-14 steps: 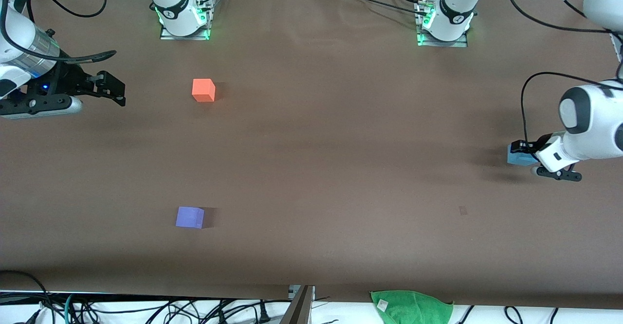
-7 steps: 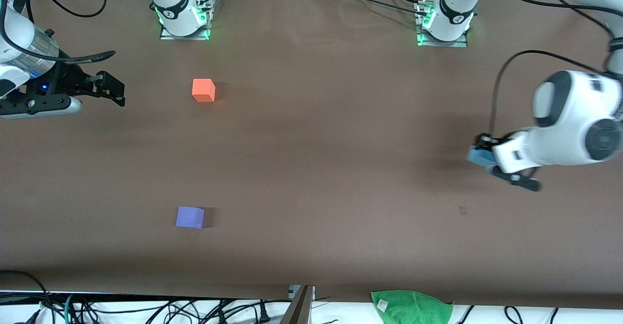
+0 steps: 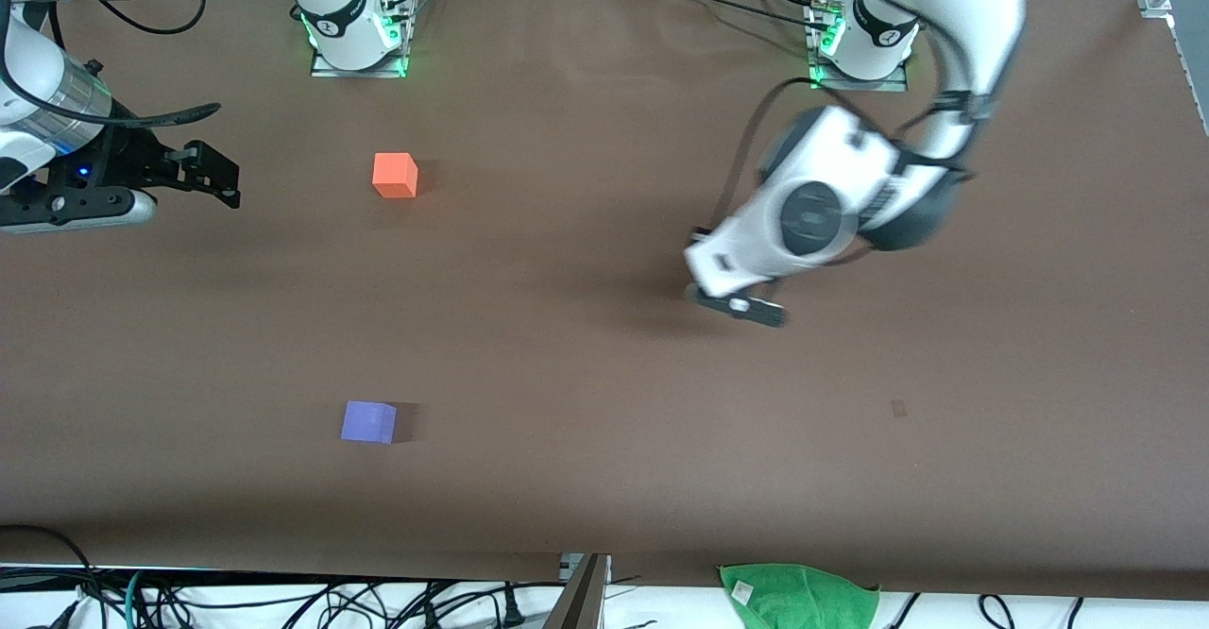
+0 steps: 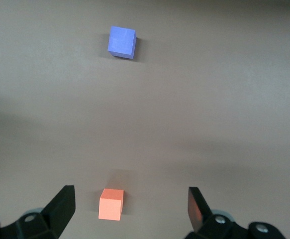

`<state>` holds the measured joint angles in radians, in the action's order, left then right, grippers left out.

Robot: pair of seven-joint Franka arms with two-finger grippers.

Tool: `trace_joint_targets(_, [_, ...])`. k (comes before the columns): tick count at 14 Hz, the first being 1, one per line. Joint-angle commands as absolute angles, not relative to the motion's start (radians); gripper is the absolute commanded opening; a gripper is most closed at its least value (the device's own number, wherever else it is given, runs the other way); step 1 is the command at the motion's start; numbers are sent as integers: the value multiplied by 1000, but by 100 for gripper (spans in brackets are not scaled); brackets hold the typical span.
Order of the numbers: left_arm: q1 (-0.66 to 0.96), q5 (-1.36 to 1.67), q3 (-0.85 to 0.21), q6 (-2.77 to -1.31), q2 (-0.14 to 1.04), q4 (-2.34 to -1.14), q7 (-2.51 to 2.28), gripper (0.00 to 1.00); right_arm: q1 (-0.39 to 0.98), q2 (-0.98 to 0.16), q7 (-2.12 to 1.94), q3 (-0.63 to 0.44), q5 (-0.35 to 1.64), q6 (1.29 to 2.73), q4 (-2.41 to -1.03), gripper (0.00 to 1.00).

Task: Place blue block between orange and purple blocks
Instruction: 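Carry the blue cube to mid-table while the right gripper reaches in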

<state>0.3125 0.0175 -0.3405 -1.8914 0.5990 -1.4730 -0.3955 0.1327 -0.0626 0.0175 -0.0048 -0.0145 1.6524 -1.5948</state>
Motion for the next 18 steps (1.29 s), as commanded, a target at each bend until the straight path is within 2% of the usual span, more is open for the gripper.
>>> trace_joint_targets(1, [446,18,-315,-2045,747,-1370,-562,13,127,-106,-1,0,-18,1658,-1577,100])
trace_joint_targets(4, [514,-9,-288,-2180,839,-1374,-606,13,123,-135,-2,0,-11,1689,-1577,100])
trace_joint_targets(8, [589,-14,-213,-2198,861,-1376,-621,21,117,-150,12,-2,50,1690,-1578,100])
trace_joint_targets(9, [603,-15,-198,-2198,862,-1377,-621,63,104,-169,-1,-2,95,1690,-1578,100])
trace_joint_targets(10, [603,-18,-195,-2198,862,-1379,-617,100,83,-179,-3,-3,110,1698,-1578,100])
trace_joint_targets(14, [591,-15,-198,-2175,830,-1379,-621,100,89,-328,3,-2,106,1703,-1577,100])
trace_joint_targets(18, [566,-2,-199,-1972,675,-1370,-612,100,103,-333,15,9,117,1724,-1577,100])
